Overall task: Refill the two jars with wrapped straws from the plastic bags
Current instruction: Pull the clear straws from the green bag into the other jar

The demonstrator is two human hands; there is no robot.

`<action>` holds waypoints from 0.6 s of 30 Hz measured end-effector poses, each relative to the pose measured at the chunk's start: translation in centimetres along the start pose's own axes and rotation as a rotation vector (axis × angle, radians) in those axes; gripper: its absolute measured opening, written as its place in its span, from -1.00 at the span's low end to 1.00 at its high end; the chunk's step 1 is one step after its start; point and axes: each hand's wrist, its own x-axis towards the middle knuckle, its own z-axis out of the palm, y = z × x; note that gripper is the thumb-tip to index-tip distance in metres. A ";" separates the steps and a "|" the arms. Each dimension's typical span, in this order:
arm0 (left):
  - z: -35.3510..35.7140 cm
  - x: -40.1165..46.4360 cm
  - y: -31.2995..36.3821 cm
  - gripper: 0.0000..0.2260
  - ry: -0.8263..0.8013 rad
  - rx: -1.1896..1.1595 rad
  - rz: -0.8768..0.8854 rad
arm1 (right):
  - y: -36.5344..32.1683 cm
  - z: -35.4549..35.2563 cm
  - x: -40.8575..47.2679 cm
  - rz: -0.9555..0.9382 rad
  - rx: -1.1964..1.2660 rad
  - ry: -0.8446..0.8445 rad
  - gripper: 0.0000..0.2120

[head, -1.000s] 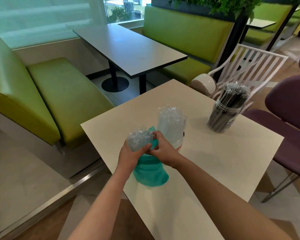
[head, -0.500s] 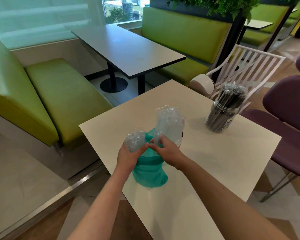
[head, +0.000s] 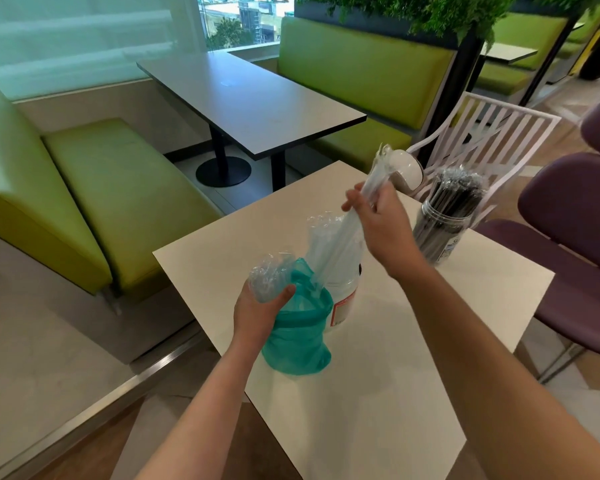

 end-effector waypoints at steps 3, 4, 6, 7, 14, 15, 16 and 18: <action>-0.1 0.0 -0.1 -0.32 0.010 0.005 0.005 | -0.8 -0.5 0.7 -0.048 -0.009 0.073 -0.69; -0.2 0.0 -0.1 -0.32 0.013 0.003 0.005 | -0.9 -0.5 0.8 -0.055 -0.016 0.082 -0.69; -0.3 -0.1 -0.2 -0.32 0.015 -0.005 0.003 | -0.7 -0.2 0.7 -0.058 -0.029 0.066 -0.68; -0.3 -0.1 -0.2 -0.32 0.015 -0.011 0.001 | -0.5 0.0 0.6 -0.052 -0.039 0.039 -0.68; -0.6 -0.3 -0.2 -0.36 0.015 -0.043 0.004 | 3.0 2.6 0.1 0.099 -0.241 -0.151 -0.63; -0.6 -0.2 -0.2 -0.37 0.017 -0.041 0.008 | 3.5 3.0 0.0 0.113 -0.272 -0.180 -0.61; -0.6 -0.3 -0.2 -0.38 0.017 -0.037 0.011 | 4.0 3.4 -0.2 0.122 -0.300 -0.205 -0.58; -0.6 -0.2 -0.2 -0.37 0.020 -0.023 0.011 | 4.2 4.0 -0.2 0.105 -0.330 -0.226 -0.47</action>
